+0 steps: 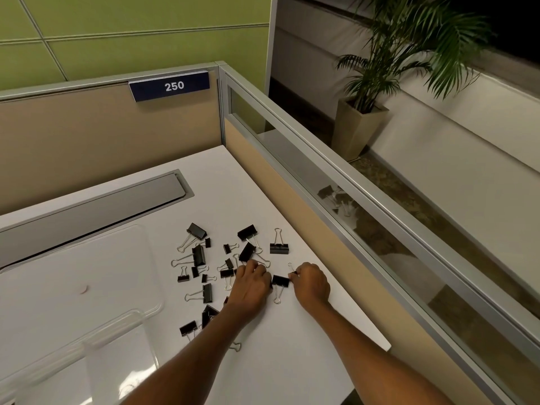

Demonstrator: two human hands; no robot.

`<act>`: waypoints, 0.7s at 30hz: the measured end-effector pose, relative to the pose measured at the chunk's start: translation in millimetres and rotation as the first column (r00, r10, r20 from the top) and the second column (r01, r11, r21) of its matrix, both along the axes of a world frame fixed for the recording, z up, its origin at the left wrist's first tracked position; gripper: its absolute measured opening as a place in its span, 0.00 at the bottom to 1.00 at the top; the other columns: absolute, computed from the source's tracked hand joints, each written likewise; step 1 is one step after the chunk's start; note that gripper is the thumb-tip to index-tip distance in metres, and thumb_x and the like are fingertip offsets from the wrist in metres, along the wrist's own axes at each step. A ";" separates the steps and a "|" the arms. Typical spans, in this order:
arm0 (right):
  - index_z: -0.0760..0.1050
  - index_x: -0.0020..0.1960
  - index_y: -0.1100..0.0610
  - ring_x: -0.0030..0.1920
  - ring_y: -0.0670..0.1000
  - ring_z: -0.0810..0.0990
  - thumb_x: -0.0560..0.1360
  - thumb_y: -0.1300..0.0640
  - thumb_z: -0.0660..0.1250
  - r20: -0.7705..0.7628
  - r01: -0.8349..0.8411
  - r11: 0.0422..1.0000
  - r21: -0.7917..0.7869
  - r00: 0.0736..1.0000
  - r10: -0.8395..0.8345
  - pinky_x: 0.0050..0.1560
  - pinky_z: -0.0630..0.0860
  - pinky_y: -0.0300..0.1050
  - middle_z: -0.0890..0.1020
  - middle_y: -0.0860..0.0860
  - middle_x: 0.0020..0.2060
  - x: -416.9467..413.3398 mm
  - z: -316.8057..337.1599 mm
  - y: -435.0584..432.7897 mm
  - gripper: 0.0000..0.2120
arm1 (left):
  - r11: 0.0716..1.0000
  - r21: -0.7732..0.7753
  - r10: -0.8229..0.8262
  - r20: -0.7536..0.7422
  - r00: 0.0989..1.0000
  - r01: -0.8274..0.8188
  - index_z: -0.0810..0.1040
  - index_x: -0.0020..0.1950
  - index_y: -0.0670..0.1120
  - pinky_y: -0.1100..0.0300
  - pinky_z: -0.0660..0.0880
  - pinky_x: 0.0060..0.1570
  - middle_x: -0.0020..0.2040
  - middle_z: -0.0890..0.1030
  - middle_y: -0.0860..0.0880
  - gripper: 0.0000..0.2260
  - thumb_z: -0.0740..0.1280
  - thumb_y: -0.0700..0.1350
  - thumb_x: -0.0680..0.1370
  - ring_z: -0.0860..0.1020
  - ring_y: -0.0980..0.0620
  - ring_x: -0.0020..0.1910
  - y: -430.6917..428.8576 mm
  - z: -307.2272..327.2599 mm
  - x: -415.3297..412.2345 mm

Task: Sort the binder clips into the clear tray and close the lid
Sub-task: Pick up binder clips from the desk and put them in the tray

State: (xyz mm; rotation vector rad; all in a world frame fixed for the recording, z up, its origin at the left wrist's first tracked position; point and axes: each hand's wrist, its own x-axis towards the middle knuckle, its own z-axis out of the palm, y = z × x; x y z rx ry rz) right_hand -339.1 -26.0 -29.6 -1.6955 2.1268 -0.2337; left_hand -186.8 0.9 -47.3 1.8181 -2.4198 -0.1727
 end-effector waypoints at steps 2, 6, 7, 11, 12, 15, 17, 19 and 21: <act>0.77 0.43 0.57 0.46 0.57 0.80 0.73 0.51 0.70 0.073 0.041 0.999 0.035 0.996 -0.044 0.37 0.69 0.42 0.81 0.54 0.45 -0.5 1.4 -2.0 0.09 | 0.999 0.039 0.020 -0.008 1.000 -0.020 0.75 0.40 0.45 0.53 0.69 0.42 0.40 0.79 0.48 0.09 0.72 0.47 0.68 0.73 0.46 0.45 -0.1 1.4 -1.6; 0.70 0.35 0.55 0.38 0.55 0.77 0.72 0.52 0.71 0.103 0.056 0.995 0.086 0.993 -0.065 0.34 0.68 0.41 0.80 0.53 0.38 -1.9 4.7 -3.7 0.13 | 0.997 0.066 0.043 -0.025 0.999 -0.042 0.73 0.48 0.43 0.51 0.62 0.49 0.49 0.77 0.45 0.05 0.61 0.44 0.76 0.69 0.44 0.52 -0.2 1.7 -4.8; 0.69 0.34 0.55 0.37 0.55 0.76 0.73 0.53 0.70 0.107 0.050 0.994 0.095 0.992 -0.060 0.34 0.68 0.41 0.80 0.54 0.38 -2.2 5.5 -3.6 0.14 | 0.997 0.064 0.046 -0.026 0.999 -0.044 0.72 0.50 0.43 0.51 0.62 0.50 0.50 0.76 0.44 0.06 0.60 0.44 0.77 0.68 0.44 0.53 0.3 1.7 -5.4; 0.71 0.40 0.54 0.41 0.54 0.77 0.74 0.55 0.69 0.154 0.075 0.994 0.083 0.984 -0.087 0.37 0.69 0.42 0.81 0.52 0.43 -0.5 9.5 -2.4 0.08 | 0.994 0.056 0.095 -0.058 0.994 -0.091 0.71 0.49 0.44 0.52 0.61 0.49 0.49 0.75 0.45 0.05 0.59 0.44 0.77 0.67 0.45 0.52 2.3 6.8 -3.6; 0.72 0.40 0.54 0.41 0.54 0.76 0.73 0.56 0.69 0.172 0.096 0.993 0.065 0.979 -0.106 0.38 0.69 0.42 0.81 0.52 0.43 0.6 11.4 -1.6 0.07 | 0.993 0.058 0.109 -0.067 0.992 -0.106 0.70 0.49 0.45 0.52 0.60 0.47 0.49 0.75 0.46 0.04 0.59 0.43 0.77 0.67 0.45 0.51 2.9 8.0 -2.3; 0.76 0.41 0.55 0.44 0.56 0.79 0.72 0.57 0.71 0.245 0.153 0.988 0.014 0.958 -0.152 0.39 0.71 0.42 0.83 0.53 0.44 9.4 17.3 -0.7 0.04 | 0.987 0.054 0.156 -0.107 0.982 -0.151 0.70 0.48 0.45 0.52 0.60 0.47 0.48 0.75 0.46 0.03 0.59 0.43 0.77 0.67 0.45 0.51 8.1 15.3 7.2; 0.79 0.44 0.56 0.45 0.56 0.80 0.72 0.57 0.72 0.294 0.172 0.985 0.000 0.942 -0.164 0.41 0.74 0.43 0.83 0.53 0.44 19.1 24.0 -0.9 0.04 | 0.980 0.035 0.197 -0.142 0.970 -0.194 0.71 0.49 0.45 0.53 0.59 0.47 0.49 0.75 0.46 0.04 0.58 0.44 0.78 0.66 0.46 0.52 10.0 22.7 14.6; 0.80 0.44 0.56 0.44 0.55 0.80 0.71 0.56 0.73 0.358 0.118 0.993 -0.023 0.928 -0.102 0.43 0.76 0.45 0.84 0.53 0.43 49.0 38.1 8.3 0.04 | 0.953 0.004 0.297 -0.183 0.937 -0.302 0.71 0.50 0.44 0.53 0.59 0.48 0.50 0.76 0.46 0.06 0.58 0.45 0.79 0.67 0.45 0.53 26.7 38.4 40.7; 0.80 0.43 0.55 0.41 0.54 0.80 0.71 0.56 0.73 0.417 0.113 0.993 -0.022 0.904 -0.094 0.43 0.77 0.45 0.84 0.52 0.40 63.1 46.1 10.4 0.04 | 0.936 -0.006 0.345 -0.198 0.917 -0.353 0.72 0.50 0.45 0.52 0.60 0.48 0.51 0.77 0.46 0.06 0.58 0.46 0.80 0.67 0.45 0.53 28.4 42.8 50.3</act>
